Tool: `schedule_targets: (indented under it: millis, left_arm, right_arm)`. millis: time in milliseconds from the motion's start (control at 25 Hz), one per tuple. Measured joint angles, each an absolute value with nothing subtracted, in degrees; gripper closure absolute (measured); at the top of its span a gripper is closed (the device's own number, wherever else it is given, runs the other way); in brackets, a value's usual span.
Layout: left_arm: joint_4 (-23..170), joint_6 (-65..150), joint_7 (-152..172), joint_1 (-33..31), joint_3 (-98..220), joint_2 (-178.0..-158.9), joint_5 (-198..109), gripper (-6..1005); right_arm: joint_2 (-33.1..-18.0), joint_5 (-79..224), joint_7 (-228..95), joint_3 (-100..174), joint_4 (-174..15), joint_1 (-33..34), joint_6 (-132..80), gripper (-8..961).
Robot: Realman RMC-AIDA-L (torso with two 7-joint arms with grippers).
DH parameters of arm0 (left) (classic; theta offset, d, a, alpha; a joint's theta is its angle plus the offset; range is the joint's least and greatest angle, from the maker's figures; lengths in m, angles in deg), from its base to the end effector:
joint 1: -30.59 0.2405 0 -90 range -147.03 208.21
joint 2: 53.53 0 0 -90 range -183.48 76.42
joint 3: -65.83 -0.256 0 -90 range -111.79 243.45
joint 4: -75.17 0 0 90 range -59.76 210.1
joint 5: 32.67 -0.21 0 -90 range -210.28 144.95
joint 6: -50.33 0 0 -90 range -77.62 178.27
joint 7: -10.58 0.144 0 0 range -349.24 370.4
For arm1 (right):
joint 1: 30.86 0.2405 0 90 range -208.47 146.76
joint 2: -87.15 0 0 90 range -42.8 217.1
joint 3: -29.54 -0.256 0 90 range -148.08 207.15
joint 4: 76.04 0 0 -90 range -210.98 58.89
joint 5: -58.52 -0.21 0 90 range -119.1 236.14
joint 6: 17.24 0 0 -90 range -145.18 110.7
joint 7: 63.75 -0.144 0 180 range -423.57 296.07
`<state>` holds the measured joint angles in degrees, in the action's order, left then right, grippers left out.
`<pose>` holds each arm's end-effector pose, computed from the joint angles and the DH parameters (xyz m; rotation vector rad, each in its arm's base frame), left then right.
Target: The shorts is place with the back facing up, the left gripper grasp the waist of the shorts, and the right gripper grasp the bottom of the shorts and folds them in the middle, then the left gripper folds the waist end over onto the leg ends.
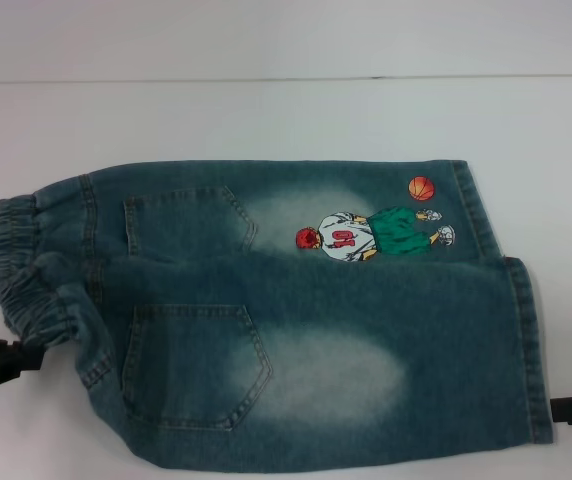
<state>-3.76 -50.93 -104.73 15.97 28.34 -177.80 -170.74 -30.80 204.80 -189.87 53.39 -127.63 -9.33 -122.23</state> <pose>-0.3090 0.2576 0.0750 -2.4703 -1.2491 -0.0999 0.3494 0.2414 0.0514 -2.2904 1.9719 0.2711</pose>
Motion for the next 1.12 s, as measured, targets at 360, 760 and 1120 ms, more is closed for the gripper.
schedule_targets:
  millis: [360, 760, 1120]
  left_arm:
    - [-3.65, -50.92, -104.70, 15.97, 28.30, -177.89, -170.74, 948]
    - [-3.23, -50.98, -104.59, 15.88, 28.21, -177.90, -170.74, 948]
    - [-2.83, -50.90, -104.47, 15.59, 28.21, -177.90, -170.74, 947]
  right_arm:
    - [-31.44, 205.05, -189.97, 53.94, -127.54, -9.50, -121.35, 526]
    - [-31.96, 205.75, -189.96, 54.23, -126.80, -9.06, -120.98, 527]
    - [-32.22, 206.62, -189.96, 54.90, -126.71, -8.84, -120.15, 558]
